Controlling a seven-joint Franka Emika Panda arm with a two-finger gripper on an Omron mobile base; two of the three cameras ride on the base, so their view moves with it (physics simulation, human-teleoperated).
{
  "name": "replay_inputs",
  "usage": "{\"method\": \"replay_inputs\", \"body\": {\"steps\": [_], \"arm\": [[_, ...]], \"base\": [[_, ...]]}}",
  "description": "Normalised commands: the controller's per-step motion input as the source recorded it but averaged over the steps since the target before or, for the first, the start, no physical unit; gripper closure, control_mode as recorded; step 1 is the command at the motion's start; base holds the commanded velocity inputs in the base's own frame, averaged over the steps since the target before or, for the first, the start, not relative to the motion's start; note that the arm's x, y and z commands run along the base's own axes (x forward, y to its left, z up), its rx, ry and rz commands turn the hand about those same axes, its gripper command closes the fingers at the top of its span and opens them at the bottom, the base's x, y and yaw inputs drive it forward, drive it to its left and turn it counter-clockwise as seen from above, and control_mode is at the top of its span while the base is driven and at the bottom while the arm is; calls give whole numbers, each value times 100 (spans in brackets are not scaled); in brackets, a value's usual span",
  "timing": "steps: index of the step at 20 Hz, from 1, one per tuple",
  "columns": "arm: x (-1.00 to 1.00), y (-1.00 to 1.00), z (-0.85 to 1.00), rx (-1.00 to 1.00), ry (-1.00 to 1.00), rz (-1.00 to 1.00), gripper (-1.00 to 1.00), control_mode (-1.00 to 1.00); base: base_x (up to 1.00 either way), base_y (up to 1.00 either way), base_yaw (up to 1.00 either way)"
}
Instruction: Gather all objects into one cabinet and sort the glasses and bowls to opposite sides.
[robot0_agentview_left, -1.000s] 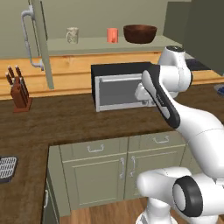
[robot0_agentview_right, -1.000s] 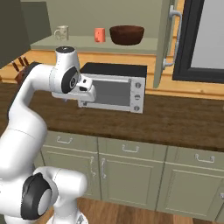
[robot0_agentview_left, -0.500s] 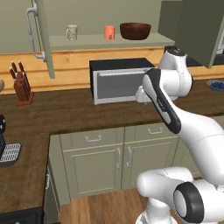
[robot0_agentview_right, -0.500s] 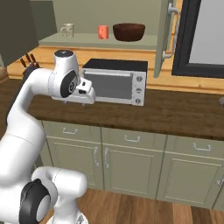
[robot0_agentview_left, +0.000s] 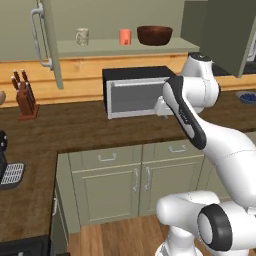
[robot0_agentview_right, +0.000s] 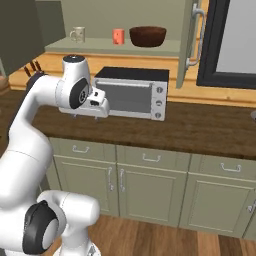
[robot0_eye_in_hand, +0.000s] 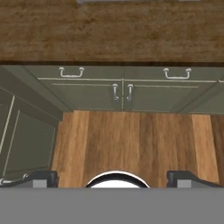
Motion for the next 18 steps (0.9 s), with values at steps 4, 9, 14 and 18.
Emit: {"method": "replay_inputs", "body": {"steps": [4,9,14,18], "arm": [[0,0,0,0,0,0,-100,100],[0,0,0,0,0,0,-100,100],[0,0,0,0,0,0,-100,100],[0,0,0,0,0,0,-100,100]], "base": [[0,-28,0],[0,-95,0],[0,-100,-1],[0,-100,-2]]}}
